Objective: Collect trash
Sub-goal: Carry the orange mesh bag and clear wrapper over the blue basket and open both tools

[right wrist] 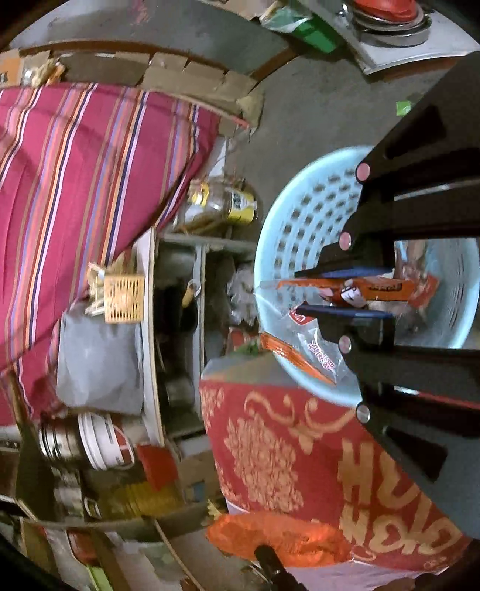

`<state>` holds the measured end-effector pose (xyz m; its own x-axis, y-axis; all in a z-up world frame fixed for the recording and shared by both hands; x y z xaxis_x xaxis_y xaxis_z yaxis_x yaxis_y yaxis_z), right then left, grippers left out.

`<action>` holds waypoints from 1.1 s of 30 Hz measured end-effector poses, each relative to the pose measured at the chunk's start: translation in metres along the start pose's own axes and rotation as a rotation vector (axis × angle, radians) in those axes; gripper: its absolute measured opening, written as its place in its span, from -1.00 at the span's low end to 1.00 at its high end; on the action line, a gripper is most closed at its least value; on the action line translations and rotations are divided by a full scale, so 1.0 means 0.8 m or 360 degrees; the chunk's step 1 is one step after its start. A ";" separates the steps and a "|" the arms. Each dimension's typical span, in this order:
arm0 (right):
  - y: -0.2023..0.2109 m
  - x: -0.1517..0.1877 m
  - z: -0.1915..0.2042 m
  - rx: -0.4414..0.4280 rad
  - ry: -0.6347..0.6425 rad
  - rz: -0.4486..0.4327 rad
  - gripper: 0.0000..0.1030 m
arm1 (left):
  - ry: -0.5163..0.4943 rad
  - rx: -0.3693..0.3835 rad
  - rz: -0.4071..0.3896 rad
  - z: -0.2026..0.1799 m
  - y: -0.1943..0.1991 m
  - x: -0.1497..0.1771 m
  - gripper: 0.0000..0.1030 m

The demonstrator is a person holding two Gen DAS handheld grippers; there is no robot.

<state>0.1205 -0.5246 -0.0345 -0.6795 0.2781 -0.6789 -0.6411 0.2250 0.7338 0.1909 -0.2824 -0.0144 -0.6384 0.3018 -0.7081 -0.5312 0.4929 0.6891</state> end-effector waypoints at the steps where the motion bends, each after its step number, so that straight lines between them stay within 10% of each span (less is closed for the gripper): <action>1: 0.000 0.001 -0.012 0.0003 -0.0025 0.0001 -0.74 | -0.0015 0.0040 0.0008 -0.020 -0.011 -0.001 -1.00; 21: -0.019 0.016 -0.109 0.0034 -0.0193 0.0055 -0.74 | -0.0155 0.0132 0.0133 -0.172 -0.133 0.007 -0.96; 25: -0.020 0.016 -0.107 0.0029 -0.0193 0.0057 -0.74 | -0.0129 0.0099 0.0139 -0.159 -0.127 0.005 -0.11; 29: -0.023 0.016 -0.097 0.0026 -0.0175 0.0068 -0.74 | -0.0100 0.0064 0.0102 -0.140 -0.107 0.002 0.01; 33: -0.025 0.015 -0.087 0.0019 -0.0165 0.0075 -0.73 | -0.0033 -0.0053 0.0014 -0.109 -0.079 -0.003 0.66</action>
Point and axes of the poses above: each gripper's, at about its wrist camera, not at the fingertips, and y roughly against the way its jaws point, z to its left, x to its underside, the point moved 7 cm from there along -y, roughly the way its jaws point, and after that the axes turned 12 degrees about z, right-handed, at the moved point
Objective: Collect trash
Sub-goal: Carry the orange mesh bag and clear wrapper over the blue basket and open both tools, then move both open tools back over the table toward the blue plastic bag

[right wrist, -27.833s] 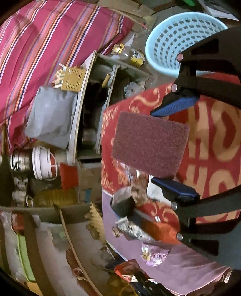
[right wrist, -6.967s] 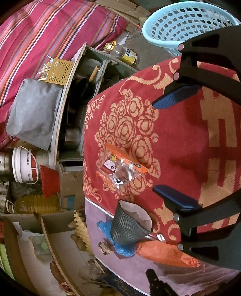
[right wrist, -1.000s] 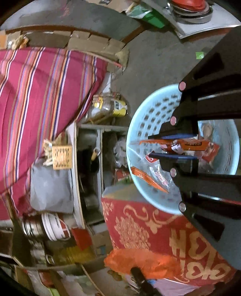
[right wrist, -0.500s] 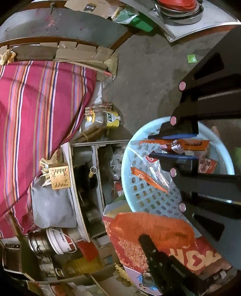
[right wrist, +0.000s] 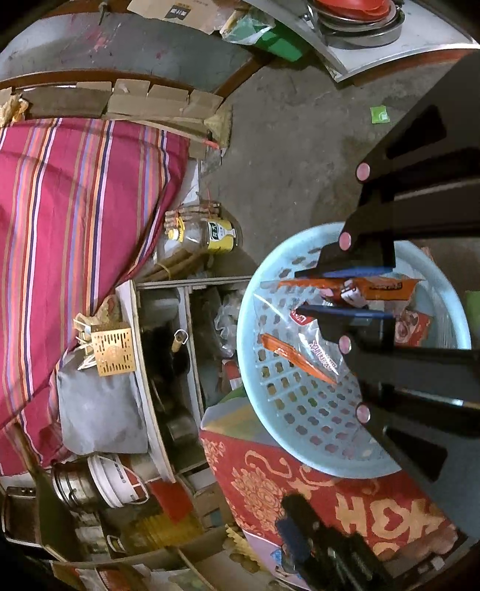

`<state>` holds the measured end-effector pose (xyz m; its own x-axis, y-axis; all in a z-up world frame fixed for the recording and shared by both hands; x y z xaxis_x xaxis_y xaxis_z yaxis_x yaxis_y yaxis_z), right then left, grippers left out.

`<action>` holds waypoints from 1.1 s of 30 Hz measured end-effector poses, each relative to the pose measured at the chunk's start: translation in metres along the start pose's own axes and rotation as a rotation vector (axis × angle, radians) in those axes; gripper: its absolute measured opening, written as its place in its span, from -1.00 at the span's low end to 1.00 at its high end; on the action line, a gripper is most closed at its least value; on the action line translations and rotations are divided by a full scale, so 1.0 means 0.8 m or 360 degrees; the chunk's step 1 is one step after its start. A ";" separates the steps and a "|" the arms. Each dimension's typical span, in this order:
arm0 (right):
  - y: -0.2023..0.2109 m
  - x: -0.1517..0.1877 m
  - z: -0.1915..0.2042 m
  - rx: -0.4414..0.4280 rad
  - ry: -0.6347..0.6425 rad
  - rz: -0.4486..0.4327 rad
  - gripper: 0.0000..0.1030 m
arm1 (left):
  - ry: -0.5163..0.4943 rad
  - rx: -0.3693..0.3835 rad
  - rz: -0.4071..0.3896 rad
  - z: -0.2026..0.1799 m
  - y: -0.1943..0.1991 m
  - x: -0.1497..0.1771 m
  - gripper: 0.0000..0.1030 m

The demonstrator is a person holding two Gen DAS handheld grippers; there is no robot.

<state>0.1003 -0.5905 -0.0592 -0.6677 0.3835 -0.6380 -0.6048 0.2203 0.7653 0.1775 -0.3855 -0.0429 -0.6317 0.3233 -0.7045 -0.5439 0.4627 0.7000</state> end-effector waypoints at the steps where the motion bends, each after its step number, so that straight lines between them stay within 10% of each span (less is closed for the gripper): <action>1: -0.001 -0.001 0.003 -0.0005 0.0000 0.0001 -0.71 | 0.0017 -0.0019 -0.0020 0.010 0.009 -0.002 0.69; 5: -0.009 -0.006 0.017 -0.0020 0.0000 0.0022 -0.59 | 0.0077 -0.0098 -0.0065 0.045 0.036 -0.008 0.85; 9: -0.018 -0.008 0.030 0.0013 -0.0005 0.0038 0.28 | 0.0128 -0.0231 -0.0112 0.093 0.065 -0.006 0.89; 13: -0.029 -0.006 0.041 0.0052 0.0000 0.0083 0.48 | 0.0205 -0.0277 -0.0146 0.141 0.096 -0.002 0.89; 33: 0.007 -0.012 0.231 -0.0057 0.0230 -0.0077 0.75 | 0.0469 -0.0607 -0.0147 0.338 0.183 0.062 0.89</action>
Point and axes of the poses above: each gripper's, at about its wrist camera, not at the fingertips, and y roughly against the way its jaws point, z to its left, x to its underside, the point moved 7 cm from there along -y, roughly the way its jaws point, and after that the axes turned 12 degrees about z, right-handed, at the moved point
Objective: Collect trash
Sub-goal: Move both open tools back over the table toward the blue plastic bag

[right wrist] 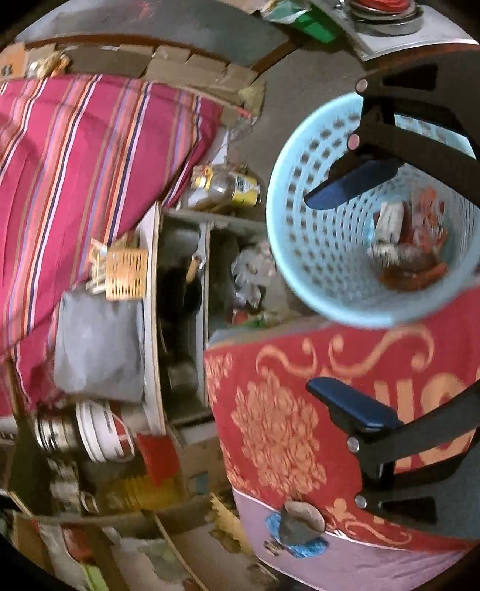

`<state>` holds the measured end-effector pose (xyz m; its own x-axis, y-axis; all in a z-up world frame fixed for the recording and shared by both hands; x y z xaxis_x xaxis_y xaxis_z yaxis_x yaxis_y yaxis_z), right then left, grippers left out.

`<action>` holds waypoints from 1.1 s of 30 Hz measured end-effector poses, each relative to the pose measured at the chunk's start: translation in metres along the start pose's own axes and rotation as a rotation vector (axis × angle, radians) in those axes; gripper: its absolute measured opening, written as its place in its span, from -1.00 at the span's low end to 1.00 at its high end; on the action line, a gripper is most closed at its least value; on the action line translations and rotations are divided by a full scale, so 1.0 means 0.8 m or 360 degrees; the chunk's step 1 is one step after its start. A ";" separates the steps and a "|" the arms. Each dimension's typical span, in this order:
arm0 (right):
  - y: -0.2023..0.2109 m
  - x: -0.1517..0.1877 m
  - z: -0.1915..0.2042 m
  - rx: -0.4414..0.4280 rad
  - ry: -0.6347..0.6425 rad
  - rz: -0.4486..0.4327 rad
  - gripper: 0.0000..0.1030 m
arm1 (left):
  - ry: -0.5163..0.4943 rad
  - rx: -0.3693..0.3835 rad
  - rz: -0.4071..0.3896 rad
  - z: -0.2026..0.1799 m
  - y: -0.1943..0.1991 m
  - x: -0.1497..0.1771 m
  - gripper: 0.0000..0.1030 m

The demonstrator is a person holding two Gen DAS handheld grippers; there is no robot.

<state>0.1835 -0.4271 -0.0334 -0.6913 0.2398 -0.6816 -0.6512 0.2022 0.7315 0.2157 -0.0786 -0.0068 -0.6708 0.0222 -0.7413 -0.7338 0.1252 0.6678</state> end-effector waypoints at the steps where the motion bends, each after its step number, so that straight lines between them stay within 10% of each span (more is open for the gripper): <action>1: -0.003 0.000 0.016 -0.0015 0.0026 0.0003 0.75 | 0.0015 -0.0013 0.0010 0.011 -0.003 0.001 0.89; 17: -0.039 0.001 0.143 -0.0078 0.0241 0.0054 0.75 | 0.0074 -0.0134 0.0105 0.102 -0.048 0.015 0.89; 33: -0.068 -0.001 0.169 -0.0064 0.0255 0.0115 0.75 | 0.0092 -0.0103 0.0182 0.120 -0.087 0.015 0.89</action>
Point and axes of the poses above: each gripper's, at about its wrist camera, not at the fingertips, and y roughly against the way its jaws point, z to its left, x to its underside, the point moved 7 cm from there along -y, roughly the way its jaws point, and after that the axes turned 12 degrees about z, right-handed, at the moved point
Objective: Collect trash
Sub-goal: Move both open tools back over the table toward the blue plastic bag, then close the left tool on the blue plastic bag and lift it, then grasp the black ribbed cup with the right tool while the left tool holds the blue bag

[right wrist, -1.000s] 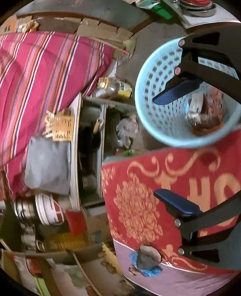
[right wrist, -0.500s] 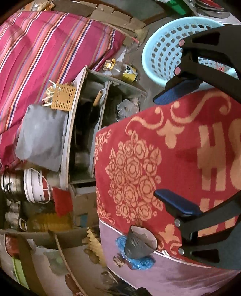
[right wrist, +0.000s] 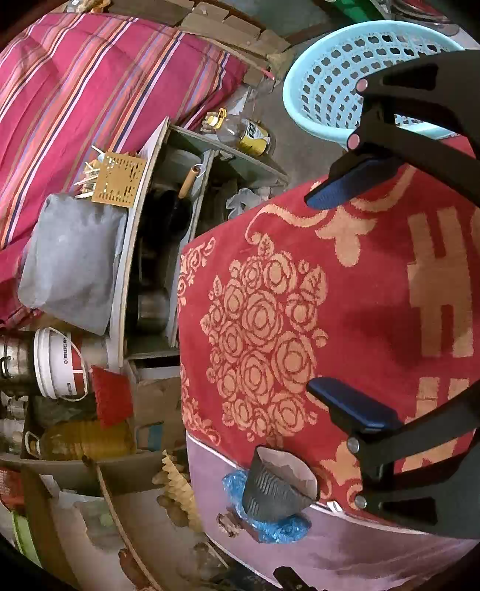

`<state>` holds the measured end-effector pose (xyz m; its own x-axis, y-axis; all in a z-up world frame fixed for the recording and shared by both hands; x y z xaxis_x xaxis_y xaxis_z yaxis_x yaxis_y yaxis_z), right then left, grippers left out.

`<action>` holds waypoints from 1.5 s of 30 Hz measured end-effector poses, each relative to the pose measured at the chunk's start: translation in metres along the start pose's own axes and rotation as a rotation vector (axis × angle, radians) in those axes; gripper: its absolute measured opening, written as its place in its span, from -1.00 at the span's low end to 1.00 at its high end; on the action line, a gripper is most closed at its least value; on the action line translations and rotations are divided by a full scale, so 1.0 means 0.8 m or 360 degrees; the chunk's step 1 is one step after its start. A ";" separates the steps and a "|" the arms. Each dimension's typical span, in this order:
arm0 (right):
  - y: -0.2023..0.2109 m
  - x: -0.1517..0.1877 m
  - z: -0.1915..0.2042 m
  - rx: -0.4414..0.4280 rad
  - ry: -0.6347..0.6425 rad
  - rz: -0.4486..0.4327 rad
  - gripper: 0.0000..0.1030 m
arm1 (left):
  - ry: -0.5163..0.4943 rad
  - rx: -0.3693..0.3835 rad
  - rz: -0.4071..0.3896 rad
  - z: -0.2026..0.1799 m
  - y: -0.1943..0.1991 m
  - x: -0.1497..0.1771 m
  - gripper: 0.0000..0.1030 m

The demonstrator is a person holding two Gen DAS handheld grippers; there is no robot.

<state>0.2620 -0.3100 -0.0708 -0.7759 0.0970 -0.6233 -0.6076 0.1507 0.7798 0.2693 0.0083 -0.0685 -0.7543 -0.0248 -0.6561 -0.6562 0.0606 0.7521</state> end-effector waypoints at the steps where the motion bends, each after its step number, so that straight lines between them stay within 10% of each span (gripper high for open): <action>1: -0.001 0.000 -0.001 0.0005 -0.0002 0.0003 0.75 | -0.0003 0.0014 0.0003 0.000 -0.001 0.000 0.89; 14: -0.022 -0.001 -0.012 -0.0011 -0.0057 0.0065 0.75 | -0.0039 0.0136 0.0101 -0.024 -0.036 -0.003 0.86; 27: -0.021 -0.001 0.006 -0.0026 -0.0008 0.0067 0.75 | -0.0112 0.0243 0.0229 -0.042 -0.071 -0.004 -0.54; 45: 0.012 -0.014 0.177 -0.0123 0.0140 0.0009 0.90 | -0.0040 0.0085 -0.0022 0.088 0.029 -0.010 -0.58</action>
<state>0.2887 -0.1701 -0.0649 -0.7890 0.0103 -0.6143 -0.6120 0.0738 0.7874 0.2613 0.0801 -0.0502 -0.7440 -0.0007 -0.6681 -0.6639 0.1139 0.7391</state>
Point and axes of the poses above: each gripper's, at about its wrist camera, not at the fingertips, and y roughly against the way its jaws point, z to its left, x to its underside, the point moved 7 cm from there along -y, roughly the way its jaws point, and after that the axes turned 12 degrees about z, right-handed, at the moved point
